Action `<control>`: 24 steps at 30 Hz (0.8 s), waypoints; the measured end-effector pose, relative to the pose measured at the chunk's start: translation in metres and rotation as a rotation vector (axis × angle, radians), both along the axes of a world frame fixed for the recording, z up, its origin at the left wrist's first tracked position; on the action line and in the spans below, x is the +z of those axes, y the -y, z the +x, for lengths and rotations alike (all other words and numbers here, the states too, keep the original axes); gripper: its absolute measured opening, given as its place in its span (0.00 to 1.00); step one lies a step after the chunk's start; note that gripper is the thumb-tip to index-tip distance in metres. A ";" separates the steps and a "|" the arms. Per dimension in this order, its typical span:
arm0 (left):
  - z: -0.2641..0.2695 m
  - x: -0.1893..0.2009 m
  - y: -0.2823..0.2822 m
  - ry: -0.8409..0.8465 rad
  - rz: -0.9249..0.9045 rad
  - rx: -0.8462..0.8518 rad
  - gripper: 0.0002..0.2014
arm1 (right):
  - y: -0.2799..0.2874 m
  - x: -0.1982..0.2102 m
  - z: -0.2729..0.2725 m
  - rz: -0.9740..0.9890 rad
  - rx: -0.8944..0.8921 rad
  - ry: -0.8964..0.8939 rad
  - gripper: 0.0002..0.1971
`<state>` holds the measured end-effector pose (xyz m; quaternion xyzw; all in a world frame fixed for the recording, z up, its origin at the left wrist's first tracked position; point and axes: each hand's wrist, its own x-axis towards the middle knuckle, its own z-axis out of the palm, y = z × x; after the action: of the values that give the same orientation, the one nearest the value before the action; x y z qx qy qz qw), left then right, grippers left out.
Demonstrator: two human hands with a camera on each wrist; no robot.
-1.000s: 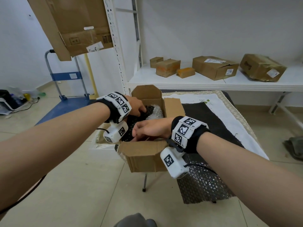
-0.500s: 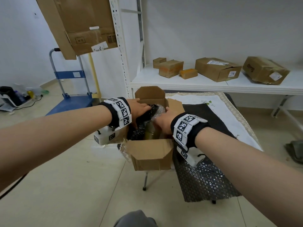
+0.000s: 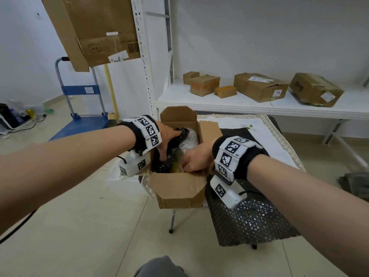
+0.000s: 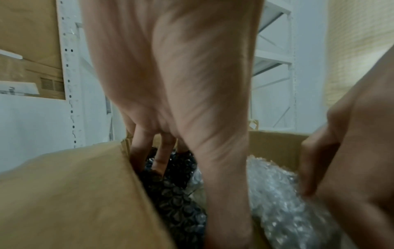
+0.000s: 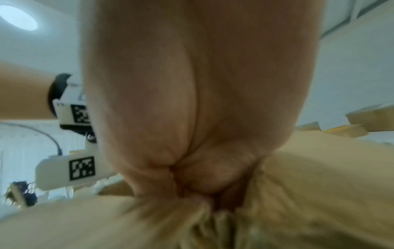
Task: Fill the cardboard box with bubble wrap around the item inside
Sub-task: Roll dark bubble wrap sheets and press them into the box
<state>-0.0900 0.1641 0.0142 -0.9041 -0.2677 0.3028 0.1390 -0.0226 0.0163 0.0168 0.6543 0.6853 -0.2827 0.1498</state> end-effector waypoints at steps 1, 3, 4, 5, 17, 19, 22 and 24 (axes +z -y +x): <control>0.001 -0.002 0.002 -0.007 0.018 -0.007 0.66 | -0.001 -0.004 -0.005 -0.016 0.003 0.070 0.19; 0.001 -0.005 0.004 -0.014 0.039 -0.013 0.68 | -0.003 -0.008 -0.013 0.017 -0.002 0.130 0.21; 0.000 -0.008 0.005 -0.012 0.054 -0.015 0.69 | -0.004 -0.006 -0.014 0.033 0.010 0.119 0.20; -0.001 -0.009 0.007 -0.009 0.072 -0.017 0.70 | -0.003 -0.003 -0.013 0.055 -0.003 0.080 0.19; -0.013 -0.024 0.008 0.095 0.165 -0.085 0.69 | -0.004 -0.007 -0.008 0.116 -0.048 0.224 0.19; -0.016 -0.023 0.005 0.108 0.148 -0.089 0.69 | -0.008 -0.005 -0.007 0.248 -0.122 0.094 0.13; -0.020 -0.020 0.000 0.105 0.112 -0.056 0.68 | -0.009 -0.008 -0.005 0.417 -0.183 -0.042 0.08; -0.021 -0.018 -0.001 0.109 0.093 -0.048 0.68 | -0.010 -0.015 -0.004 0.484 -0.214 0.026 0.08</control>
<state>-0.1111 0.1646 -0.0036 -0.9179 -0.2668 0.2371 0.1733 -0.0268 0.0260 0.0016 0.7434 0.6578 -0.1164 -0.0330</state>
